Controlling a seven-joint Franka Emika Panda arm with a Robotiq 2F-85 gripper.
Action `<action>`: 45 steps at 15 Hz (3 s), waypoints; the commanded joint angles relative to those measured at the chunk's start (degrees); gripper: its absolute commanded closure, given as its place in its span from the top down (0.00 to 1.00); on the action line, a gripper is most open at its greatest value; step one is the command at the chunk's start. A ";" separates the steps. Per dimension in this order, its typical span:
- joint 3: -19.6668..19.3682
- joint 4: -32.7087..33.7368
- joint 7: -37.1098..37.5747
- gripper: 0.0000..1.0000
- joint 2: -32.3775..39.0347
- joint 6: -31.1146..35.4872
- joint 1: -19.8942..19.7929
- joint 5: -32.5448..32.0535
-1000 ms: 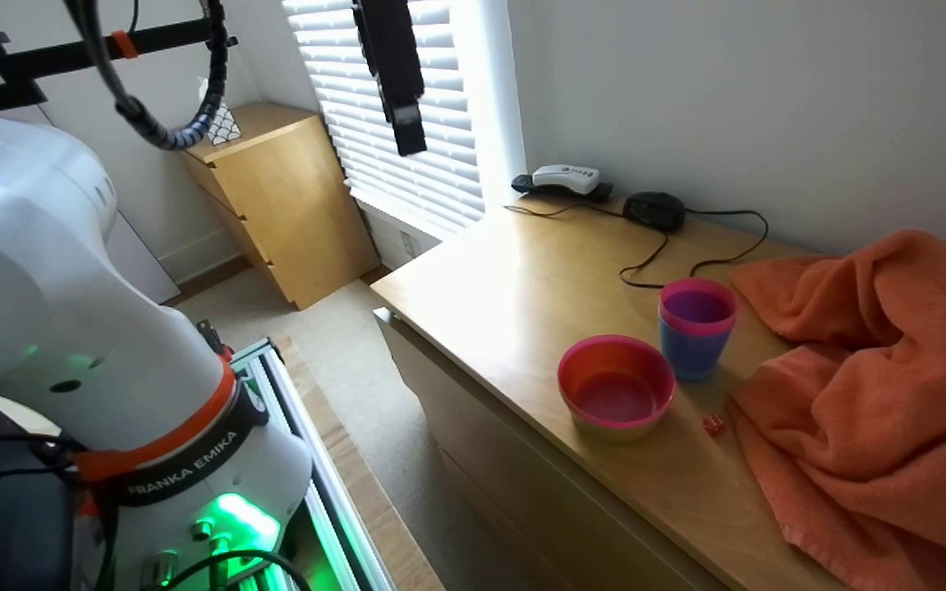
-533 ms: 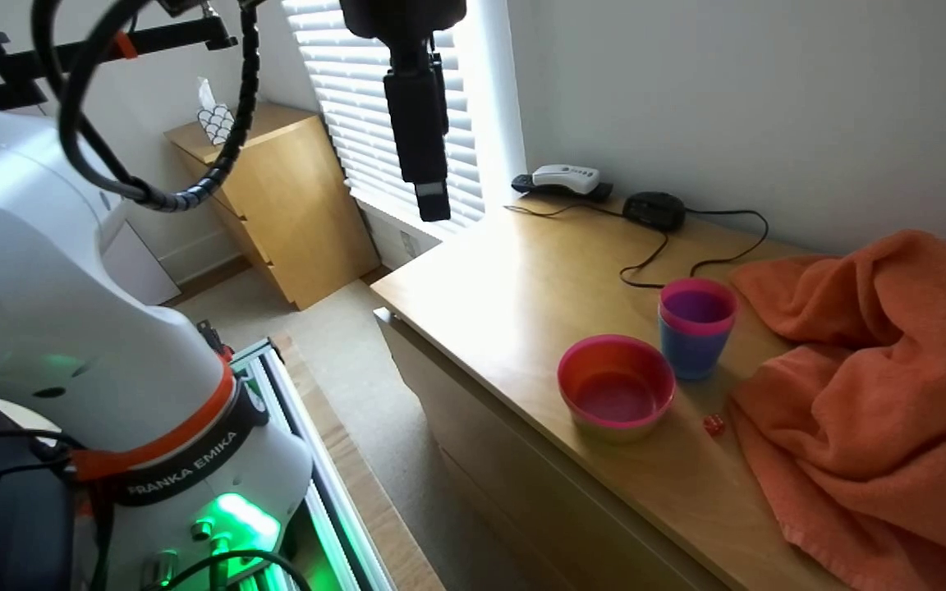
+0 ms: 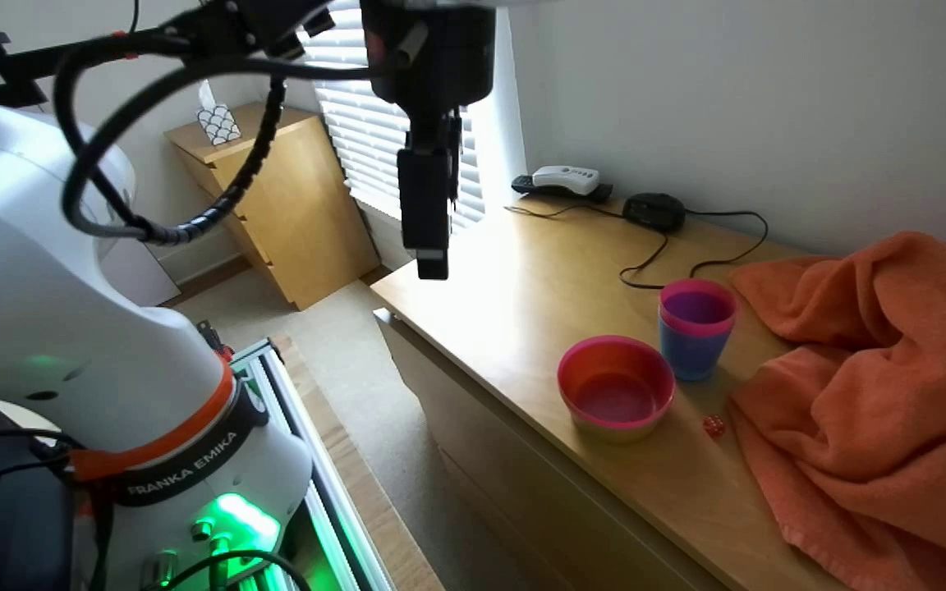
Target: Unstack the bowls on the chest
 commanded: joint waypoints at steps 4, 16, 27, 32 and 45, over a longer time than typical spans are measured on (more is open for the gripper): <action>-5.95 0.55 -0.15 1.00 13.53 6.49 -4.07 2.29; -8.80 4.47 -2.43 1.00 25.43 10.89 -3.97 6.55; -9.39 12.80 -8.25 1.00 43.48 18.63 -1.49 19.21; -8.86 16.93 -8.07 0.95 48.42 18.06 -1.71 22.20; -8.46 22.06 -7.19 0.61 55.65 17.21 -2.52 23.94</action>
